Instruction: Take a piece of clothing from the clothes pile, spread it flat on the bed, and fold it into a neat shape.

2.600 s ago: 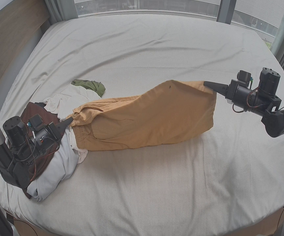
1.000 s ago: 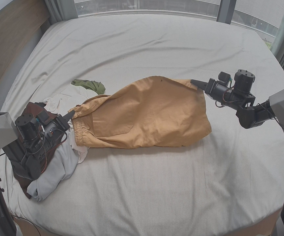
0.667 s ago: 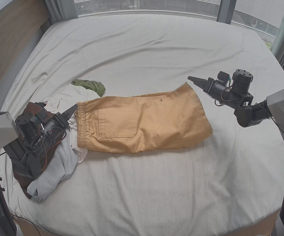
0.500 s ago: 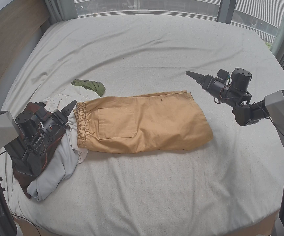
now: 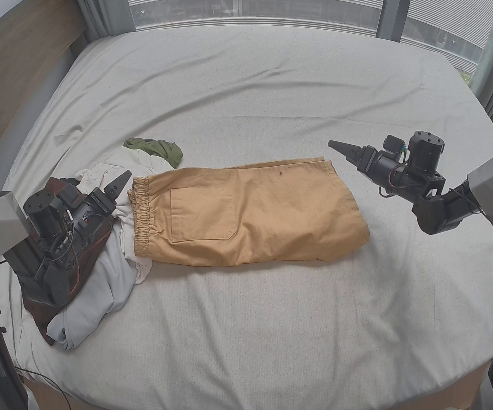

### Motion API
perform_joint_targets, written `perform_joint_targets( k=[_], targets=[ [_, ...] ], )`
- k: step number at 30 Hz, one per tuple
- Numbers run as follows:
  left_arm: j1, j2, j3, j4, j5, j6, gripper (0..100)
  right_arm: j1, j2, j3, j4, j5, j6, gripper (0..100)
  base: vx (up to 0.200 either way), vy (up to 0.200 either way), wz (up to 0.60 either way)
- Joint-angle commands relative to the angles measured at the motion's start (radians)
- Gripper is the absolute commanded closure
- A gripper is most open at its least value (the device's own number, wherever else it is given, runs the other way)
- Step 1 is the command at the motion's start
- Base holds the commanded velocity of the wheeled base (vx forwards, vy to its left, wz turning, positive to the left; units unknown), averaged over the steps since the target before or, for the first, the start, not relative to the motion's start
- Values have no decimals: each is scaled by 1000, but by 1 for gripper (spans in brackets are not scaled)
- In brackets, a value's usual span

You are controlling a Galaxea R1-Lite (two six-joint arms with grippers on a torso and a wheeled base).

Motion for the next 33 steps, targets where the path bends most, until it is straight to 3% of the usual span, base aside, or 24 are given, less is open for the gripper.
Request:
perform_joint_targets(
  k=[1, 11, 17, 33],
  targets=[
    [-20, -67, 97, 1, -64, 3, 0, -2, -101, 242, -114, -5, 5, 0, 0, 0, 0],
    [-56, -94, 204, -1, -151, 30, 0, 6, -112, 489, -217, -7, -8, 0, 0, 0, 0],
    [-74, -91, 235, -1, -160, 92, 0, -5, -112, 523, -165, -7, -61, 0, 0, 0, 0],
    [-88, -80, 248, -1, -159, 98, 0, -40, -68, 526, -115, -7, -78, 0, 0, 0, 0]
  ],
)
